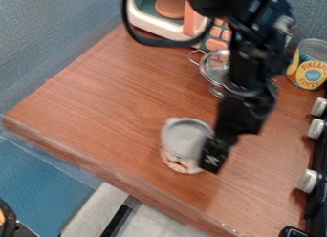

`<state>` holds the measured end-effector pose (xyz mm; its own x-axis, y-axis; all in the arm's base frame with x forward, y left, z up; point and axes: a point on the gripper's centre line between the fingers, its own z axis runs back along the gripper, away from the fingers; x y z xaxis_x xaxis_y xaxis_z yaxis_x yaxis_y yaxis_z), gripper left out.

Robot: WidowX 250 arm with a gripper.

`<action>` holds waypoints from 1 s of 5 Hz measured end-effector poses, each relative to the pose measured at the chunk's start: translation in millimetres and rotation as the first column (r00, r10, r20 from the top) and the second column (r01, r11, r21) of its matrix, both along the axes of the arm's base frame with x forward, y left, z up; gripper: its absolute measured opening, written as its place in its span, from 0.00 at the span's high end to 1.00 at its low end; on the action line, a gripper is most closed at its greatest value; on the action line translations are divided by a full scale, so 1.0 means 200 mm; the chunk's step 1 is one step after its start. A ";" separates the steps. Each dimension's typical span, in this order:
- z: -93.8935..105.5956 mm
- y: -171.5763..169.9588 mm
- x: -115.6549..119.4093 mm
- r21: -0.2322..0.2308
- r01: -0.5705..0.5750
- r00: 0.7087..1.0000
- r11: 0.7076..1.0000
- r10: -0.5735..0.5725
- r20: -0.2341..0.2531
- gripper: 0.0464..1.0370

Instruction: Moved a silver can to the left side of the table

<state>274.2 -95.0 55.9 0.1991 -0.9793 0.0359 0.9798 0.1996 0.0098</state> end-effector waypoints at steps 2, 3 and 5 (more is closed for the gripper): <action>-0.02 0.28 0.06 0.051 -0.084 0.996 0.995 0.085 -0.014 0.04; -0.06 0.40 0.08 0.090 -0.138 0.989 0.986 0.142 -0.041 0.04; -0.03 0.68 0.13 0.073 -0.316 0.948 0.946 0.318 -0.022 0.04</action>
